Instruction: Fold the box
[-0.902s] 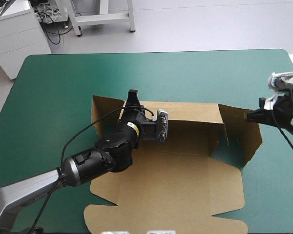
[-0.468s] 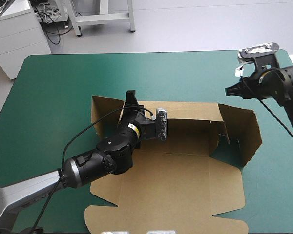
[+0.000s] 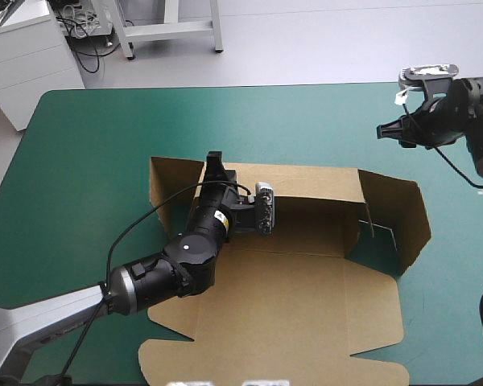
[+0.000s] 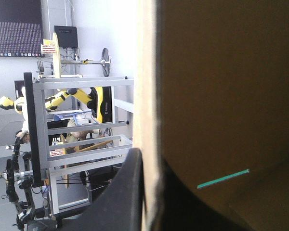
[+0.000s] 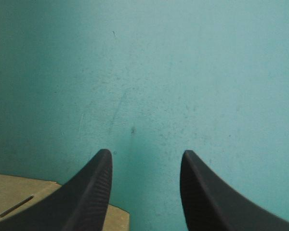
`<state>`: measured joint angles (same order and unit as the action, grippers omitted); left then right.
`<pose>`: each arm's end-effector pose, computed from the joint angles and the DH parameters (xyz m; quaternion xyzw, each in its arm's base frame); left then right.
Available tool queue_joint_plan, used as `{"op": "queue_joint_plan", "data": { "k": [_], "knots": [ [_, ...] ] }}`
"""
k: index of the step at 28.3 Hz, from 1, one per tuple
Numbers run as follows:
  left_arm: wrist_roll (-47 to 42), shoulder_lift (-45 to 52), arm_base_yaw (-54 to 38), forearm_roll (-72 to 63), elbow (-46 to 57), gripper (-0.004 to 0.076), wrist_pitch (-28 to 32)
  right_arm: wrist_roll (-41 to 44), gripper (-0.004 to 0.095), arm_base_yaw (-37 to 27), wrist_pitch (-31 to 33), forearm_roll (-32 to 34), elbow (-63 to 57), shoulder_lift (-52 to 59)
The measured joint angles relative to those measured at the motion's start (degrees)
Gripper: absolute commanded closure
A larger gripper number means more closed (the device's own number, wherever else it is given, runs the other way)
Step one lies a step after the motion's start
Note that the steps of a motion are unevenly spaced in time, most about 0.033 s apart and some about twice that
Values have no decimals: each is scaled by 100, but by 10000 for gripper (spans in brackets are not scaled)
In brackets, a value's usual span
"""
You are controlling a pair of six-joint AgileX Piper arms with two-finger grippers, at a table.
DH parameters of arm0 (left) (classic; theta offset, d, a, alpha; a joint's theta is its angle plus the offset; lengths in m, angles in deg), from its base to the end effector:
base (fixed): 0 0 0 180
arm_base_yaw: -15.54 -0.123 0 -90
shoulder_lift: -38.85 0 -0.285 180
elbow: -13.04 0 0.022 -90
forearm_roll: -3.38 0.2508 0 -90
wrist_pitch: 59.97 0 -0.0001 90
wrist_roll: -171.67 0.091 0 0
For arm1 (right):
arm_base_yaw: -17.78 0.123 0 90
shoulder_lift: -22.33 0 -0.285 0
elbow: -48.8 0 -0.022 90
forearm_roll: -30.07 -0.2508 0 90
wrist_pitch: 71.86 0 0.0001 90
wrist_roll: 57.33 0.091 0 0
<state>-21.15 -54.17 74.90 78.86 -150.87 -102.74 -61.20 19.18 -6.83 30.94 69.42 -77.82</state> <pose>0.2132 -0.2424 0.3098 0.6107 0.5724 0.3009 0.4570 0.3455 0.0072 0.3966 -0.0447 0.9515 -0.0141 0.3041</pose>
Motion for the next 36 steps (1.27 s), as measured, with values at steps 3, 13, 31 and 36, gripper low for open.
{"op": "queue_joint_plan", "data": {
  "k": [3, 13, 31, 36],
  "knots": [
    [-158, -24, -45, 184, 30, 756, 67, -106, 499, -298, 31, -143, 4, -163],
    [-243, -158, -547, 428, 40, 756, 491, -388, 499, -501, 42, -853, 4, -618],
    [-284, -333, -678, 763, 16, 756, 547, -979, 499, -501, 557, -1563, 4, -944],
    [-284, -333, -678, 781, 16, 756, 536, -1060, 499, -501, 557, -1571, -92, -656]
  ]
}}
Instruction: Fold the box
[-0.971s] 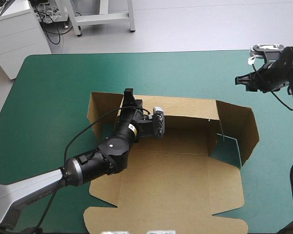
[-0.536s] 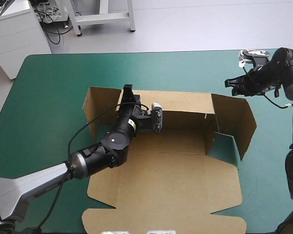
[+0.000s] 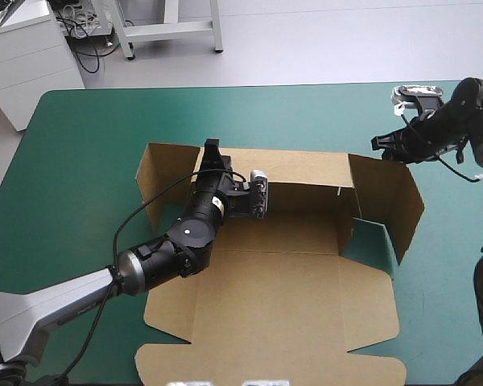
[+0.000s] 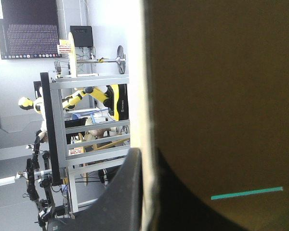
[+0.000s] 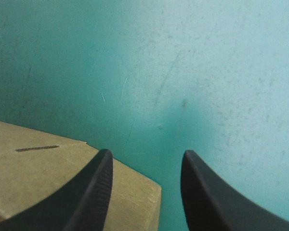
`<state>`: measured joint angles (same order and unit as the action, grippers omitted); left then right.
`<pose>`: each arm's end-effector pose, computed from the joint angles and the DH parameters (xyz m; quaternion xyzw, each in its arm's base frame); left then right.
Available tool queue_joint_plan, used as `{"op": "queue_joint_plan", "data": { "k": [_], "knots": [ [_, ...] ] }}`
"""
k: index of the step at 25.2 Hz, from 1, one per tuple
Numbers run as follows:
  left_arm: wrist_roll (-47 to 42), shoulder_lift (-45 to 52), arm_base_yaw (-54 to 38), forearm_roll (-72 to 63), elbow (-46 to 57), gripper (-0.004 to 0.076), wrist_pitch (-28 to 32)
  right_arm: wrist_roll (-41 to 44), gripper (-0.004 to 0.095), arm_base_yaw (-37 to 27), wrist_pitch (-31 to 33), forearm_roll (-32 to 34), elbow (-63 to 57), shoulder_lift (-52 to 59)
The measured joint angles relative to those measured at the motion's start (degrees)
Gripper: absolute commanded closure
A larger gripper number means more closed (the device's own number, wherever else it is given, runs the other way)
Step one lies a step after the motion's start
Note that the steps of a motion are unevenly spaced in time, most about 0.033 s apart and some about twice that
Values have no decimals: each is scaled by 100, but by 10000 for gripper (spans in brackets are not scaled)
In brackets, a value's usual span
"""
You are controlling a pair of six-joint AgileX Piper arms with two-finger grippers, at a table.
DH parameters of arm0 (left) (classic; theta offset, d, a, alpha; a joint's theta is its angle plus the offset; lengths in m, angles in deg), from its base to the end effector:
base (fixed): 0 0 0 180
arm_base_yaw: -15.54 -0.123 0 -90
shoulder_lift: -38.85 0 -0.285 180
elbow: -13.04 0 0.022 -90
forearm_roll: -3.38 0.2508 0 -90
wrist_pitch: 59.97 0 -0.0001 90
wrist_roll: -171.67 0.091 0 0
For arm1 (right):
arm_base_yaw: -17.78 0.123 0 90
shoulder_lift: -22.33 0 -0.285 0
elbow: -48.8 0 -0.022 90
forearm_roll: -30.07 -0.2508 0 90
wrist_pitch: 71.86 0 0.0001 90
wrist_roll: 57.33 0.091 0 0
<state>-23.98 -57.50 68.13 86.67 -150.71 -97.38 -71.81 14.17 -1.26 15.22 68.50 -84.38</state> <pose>0.2476 -0.2333 0.2965 0.6132 0.5562 0.3274 0.4554 0.3663 -0.0011 0.3497 -0.0738 0.9701 0.0960 0.2102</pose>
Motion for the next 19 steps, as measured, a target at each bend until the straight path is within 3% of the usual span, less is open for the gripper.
{"op": "queue_joint_plan", "data": {
  "k": [6, 10, 19],
  "knots": [
    [-33, 0, 0, 0, 0, 756, -7, -398, 499, 0, -89, -321, -993, 587],
    [-52, -2, 0, 0, 0, 756, -13, -927, 499, 0, -756, -858, -1920, 1343],
    [-153, -2, 0, 12, 0, 756, -36, -2206, 499, -5, -1284, -1682, -3176, 2372]
  ]
}}
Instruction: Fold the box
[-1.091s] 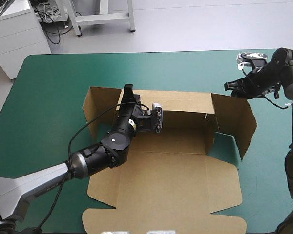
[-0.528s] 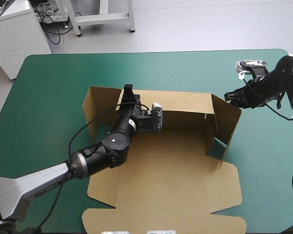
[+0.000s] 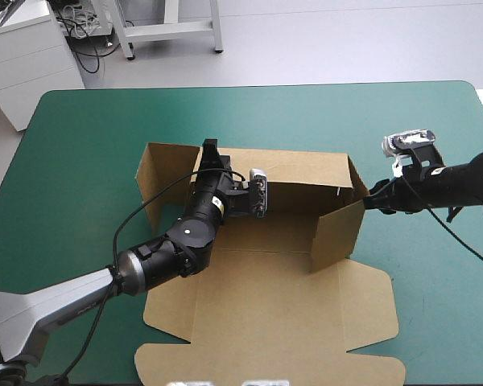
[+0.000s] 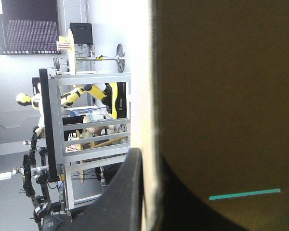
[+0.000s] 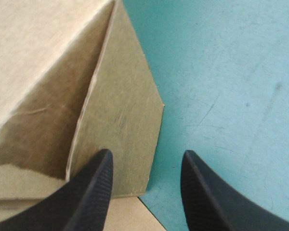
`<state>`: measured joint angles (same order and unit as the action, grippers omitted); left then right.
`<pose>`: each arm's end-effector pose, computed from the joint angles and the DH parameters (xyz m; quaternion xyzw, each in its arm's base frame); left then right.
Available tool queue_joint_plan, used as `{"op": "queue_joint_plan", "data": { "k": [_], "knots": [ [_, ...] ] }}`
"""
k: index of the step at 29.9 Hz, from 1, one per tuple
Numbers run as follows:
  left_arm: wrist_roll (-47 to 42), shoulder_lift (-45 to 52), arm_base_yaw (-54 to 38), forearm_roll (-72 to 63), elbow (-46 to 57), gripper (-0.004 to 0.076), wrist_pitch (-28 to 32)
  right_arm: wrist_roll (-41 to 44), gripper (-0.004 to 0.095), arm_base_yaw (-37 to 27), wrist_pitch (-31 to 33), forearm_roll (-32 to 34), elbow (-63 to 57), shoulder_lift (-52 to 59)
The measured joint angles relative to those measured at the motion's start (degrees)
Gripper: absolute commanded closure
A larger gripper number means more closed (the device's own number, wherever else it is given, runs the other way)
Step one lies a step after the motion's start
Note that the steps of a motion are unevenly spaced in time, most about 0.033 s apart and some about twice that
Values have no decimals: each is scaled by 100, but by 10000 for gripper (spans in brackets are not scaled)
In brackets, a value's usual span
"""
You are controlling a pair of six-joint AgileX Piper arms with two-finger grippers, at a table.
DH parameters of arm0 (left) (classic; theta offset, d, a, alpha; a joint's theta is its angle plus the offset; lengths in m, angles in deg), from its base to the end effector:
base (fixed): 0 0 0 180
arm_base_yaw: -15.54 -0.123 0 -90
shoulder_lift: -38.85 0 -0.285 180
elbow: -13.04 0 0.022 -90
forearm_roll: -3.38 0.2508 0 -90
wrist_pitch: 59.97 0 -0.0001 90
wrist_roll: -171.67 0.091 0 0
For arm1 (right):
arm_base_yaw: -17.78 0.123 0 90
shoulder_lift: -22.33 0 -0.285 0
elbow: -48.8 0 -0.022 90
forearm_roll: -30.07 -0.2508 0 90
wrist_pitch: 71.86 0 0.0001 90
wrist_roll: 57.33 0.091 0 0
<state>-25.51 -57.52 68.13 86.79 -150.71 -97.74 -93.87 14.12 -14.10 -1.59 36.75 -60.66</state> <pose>0.2478 -0.2328 0.2965 0.6047 0.5646 0.3243 0.4587 0.2615 0.0238 0.3362 -0.1810 0.9215 0.1650 0.3013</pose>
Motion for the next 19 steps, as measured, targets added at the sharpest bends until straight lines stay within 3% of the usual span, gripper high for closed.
{"op": "queue_joint_plan", "data": {
  "k": [9, 13, 19],
  "knots": [
    [-23, -4, -4, 10, 0, 756, -62, -1871, 498, 0, -244, -925, -967, 359],
    [-42, -17, -4, 60, 0, 756, -91, -2789, 450, 0, -188, -1381, -1275, 359],
    [-146, -28, -4, 158, 5, 756, -111, -3401, 365, 0, -368, -1788, -1386, 359]
  ]
}}
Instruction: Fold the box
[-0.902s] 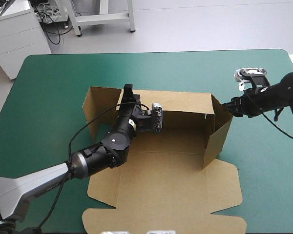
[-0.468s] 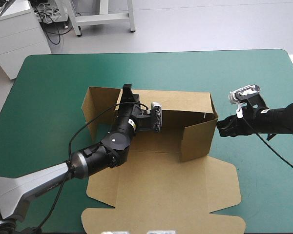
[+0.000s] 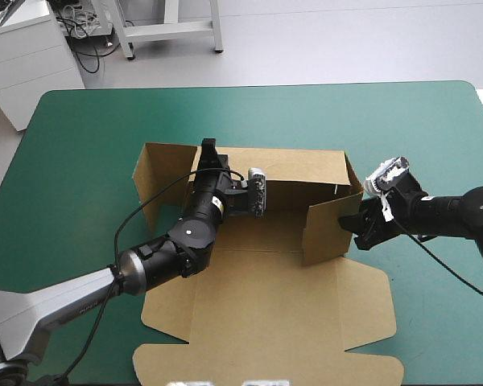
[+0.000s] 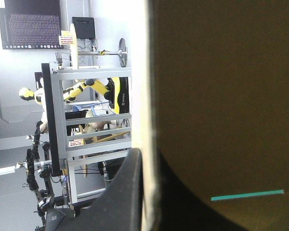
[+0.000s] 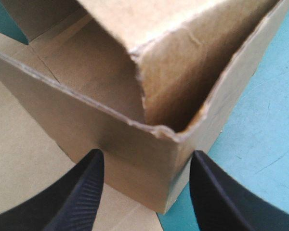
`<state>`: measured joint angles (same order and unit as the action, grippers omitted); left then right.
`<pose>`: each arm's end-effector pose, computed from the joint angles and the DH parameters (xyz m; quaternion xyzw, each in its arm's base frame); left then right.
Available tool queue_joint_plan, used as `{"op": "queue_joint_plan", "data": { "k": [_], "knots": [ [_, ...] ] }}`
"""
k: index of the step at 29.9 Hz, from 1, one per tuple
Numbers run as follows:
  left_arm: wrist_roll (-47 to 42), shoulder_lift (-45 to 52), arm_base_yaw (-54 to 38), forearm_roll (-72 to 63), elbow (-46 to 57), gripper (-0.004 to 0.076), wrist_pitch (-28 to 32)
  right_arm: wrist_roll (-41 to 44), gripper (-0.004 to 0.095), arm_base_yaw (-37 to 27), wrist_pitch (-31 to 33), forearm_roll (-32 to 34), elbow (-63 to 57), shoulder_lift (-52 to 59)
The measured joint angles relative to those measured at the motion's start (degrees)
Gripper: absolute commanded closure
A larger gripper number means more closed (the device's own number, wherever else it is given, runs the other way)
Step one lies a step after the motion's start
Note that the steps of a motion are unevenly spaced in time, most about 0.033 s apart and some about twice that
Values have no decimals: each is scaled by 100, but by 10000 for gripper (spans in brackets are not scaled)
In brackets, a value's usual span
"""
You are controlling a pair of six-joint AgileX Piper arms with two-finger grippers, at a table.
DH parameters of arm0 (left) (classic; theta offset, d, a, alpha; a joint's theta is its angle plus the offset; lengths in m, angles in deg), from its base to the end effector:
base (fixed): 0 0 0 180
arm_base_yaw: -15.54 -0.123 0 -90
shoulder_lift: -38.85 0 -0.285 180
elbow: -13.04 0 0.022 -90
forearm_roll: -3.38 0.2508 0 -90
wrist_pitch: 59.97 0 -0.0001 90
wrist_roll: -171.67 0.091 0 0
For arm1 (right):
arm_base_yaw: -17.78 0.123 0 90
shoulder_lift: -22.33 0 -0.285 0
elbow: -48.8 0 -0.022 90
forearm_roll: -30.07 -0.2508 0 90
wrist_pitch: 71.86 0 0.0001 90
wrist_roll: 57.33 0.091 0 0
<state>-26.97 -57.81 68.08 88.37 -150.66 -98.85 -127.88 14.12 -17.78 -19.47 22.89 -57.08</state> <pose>0.2495 -0.2319 0.2963 0.5977 0.5655 0.3341 0.4597 0.2372 0.0411 0.2979 -0.3412 0.8453 0.2034 0.3574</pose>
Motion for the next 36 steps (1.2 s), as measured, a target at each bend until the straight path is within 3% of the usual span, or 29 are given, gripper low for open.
{"op": "queue_joint_plan", "data": {
  "k": [7, 19, 27, 31, 36],
  "knots": [
    [-255, 0, 0, 3, 0, 756, -33, 57, 364, 275, -261, -24, -4, 0],
    [-279, -54, -7, -412, -272, 756, -511, 1117, 362, 1407, -2023, 144, -11, 0],
    [-262, -54, -7, -457, -273, 756, -556, 1449, 364, 1610, -2429, 83, -13, -276],
    [-258, -54, -7, -457, -277, 756, -556, 1490, 443, 1616, -2483, 25, -13, -566],
    [-258, -54, -9, -457, -277, 756, -581, 1507, 648, 1616, -2511, 7, -13, -730]
  ]
}}
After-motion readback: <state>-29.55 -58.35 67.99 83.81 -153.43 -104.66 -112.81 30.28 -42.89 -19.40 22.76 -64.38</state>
